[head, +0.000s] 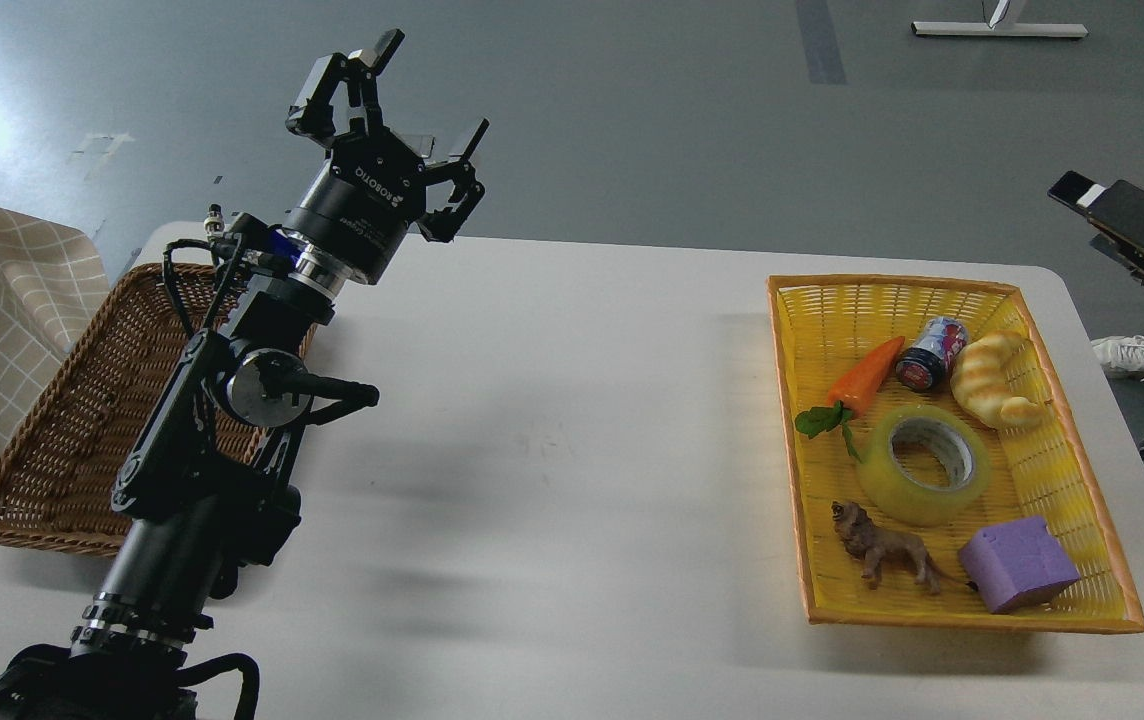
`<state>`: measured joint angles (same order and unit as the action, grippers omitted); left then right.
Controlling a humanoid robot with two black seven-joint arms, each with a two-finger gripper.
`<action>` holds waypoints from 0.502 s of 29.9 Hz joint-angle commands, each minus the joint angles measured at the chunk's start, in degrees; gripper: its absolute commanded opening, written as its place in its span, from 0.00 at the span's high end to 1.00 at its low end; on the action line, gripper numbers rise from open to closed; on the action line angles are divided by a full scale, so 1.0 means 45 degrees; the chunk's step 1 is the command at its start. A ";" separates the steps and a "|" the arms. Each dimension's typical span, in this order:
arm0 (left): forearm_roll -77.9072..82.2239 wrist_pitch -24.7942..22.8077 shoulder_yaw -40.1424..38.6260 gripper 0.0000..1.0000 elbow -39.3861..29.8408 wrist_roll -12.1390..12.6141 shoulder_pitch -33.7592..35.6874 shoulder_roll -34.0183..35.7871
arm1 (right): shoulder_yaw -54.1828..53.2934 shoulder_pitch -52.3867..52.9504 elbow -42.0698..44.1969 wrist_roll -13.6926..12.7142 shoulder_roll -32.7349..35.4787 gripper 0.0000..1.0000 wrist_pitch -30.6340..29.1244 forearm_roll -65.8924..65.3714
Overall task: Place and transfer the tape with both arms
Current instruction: 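Swing the right arm out and bring the right gripper toward the tray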
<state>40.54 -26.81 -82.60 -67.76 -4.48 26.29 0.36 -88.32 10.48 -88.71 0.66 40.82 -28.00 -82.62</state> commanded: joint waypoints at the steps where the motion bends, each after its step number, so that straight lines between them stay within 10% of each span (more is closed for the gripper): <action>1: -0.0181 0.0000 0.0016 0.02 -0.0001 0.0000 0.0017 0.0018 | -0.0003 -0.0062 0.0027 0.0009 0.0051 0.00 0.0001 -0.0018; 15: -0.0201 0.0000 0.0016 0.02 -0.0001 0.0000 0.0017 0.0037 | 0.0503 -0.0648 -0.0267 -0.1123 0.0070 0.01 0.0001 -0.3157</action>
<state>39.64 -26.81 -82.60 -67.76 -4.48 26.35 0.52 -87.40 7.78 -90.44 -3.43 41.03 -28.00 -91.75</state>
